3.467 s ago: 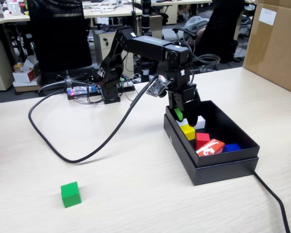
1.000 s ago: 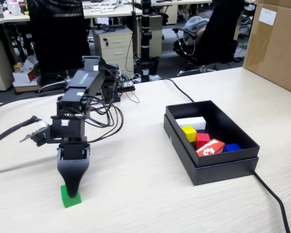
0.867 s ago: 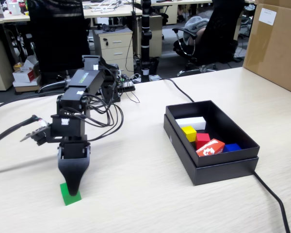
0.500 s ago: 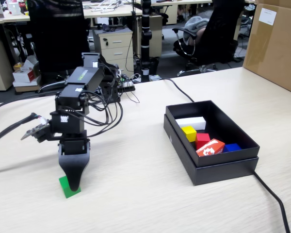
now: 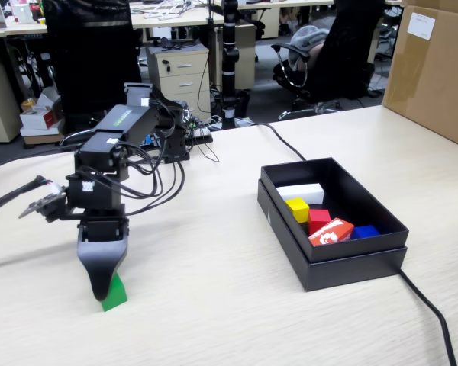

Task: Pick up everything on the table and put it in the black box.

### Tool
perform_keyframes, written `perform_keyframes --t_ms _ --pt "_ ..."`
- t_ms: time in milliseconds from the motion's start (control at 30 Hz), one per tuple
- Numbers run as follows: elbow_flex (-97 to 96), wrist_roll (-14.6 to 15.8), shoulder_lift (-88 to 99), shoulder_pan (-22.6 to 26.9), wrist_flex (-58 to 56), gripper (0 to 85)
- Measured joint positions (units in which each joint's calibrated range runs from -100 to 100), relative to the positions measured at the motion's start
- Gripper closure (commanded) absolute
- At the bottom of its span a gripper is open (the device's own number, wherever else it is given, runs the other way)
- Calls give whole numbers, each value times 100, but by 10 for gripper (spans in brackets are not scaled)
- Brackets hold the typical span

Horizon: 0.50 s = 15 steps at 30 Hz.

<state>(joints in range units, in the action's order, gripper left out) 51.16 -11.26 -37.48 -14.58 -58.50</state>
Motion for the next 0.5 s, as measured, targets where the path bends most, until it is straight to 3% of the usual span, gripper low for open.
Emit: perform_keyframes --t_ms 100,233,367,500 --pt "0 -15 0 0 0 680" --pt "0 -15 0 0 0 696" --pt "0 -15 0 5 0 817" --pt "0 -15 13 0 0 819"
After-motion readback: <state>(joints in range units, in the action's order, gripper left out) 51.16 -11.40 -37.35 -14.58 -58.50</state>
